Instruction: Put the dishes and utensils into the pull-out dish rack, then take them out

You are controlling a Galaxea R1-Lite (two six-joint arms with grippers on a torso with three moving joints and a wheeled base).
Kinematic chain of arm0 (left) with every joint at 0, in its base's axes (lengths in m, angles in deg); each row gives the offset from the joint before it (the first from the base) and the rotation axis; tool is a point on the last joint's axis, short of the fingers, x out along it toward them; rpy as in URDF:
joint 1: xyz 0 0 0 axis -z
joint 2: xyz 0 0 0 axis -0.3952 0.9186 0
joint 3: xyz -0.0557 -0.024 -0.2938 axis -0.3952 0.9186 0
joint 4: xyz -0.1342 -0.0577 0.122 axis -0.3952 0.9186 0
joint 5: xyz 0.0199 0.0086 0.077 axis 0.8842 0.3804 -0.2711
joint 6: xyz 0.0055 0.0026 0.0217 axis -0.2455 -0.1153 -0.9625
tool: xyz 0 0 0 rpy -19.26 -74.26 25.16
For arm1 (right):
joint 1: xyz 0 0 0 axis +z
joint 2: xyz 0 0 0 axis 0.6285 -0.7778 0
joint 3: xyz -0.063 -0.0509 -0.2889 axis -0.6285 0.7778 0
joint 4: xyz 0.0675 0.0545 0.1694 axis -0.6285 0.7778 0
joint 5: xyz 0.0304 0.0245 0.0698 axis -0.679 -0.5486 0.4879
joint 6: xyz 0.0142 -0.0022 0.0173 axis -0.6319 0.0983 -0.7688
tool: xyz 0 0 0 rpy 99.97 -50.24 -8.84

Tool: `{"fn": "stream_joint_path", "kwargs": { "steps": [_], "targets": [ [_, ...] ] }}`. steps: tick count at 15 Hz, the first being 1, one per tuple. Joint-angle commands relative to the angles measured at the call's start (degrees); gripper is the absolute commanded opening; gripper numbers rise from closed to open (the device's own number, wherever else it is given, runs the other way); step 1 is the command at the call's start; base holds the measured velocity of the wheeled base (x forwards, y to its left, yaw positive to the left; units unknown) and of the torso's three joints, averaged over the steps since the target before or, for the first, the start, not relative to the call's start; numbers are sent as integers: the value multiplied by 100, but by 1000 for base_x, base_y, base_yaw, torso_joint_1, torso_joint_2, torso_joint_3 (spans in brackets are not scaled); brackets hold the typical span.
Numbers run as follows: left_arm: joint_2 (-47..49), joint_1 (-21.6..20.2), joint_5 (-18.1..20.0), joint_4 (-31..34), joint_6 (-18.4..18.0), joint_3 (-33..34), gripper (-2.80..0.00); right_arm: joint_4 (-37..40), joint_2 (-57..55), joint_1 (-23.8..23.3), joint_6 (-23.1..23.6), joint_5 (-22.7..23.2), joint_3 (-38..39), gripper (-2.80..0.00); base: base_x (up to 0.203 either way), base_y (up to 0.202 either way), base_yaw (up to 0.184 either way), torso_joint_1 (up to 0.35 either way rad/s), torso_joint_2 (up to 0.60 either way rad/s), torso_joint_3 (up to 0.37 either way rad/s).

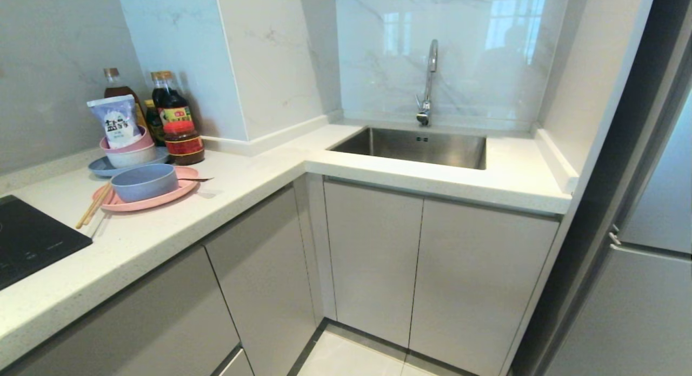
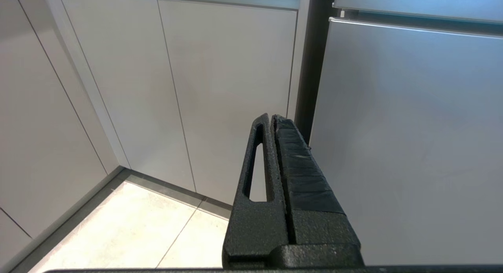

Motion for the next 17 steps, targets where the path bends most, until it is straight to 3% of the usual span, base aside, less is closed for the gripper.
{"fn": "stream_joint_path", "kwargs": {
  "steps": [1, 17],
  "targets": [
    [7, -2, 2, -1, -2, 0, -280, -1, -2, 2, 2, 0, 0, -280, 0, 0, 0, 0, 0, 0],
    [7, -2, 2, -1, -2, 0, -280, -1, -2, 2, 2, 0, 0, -280, 0, 0, 0, 0, 0, 0]
  ]
}}
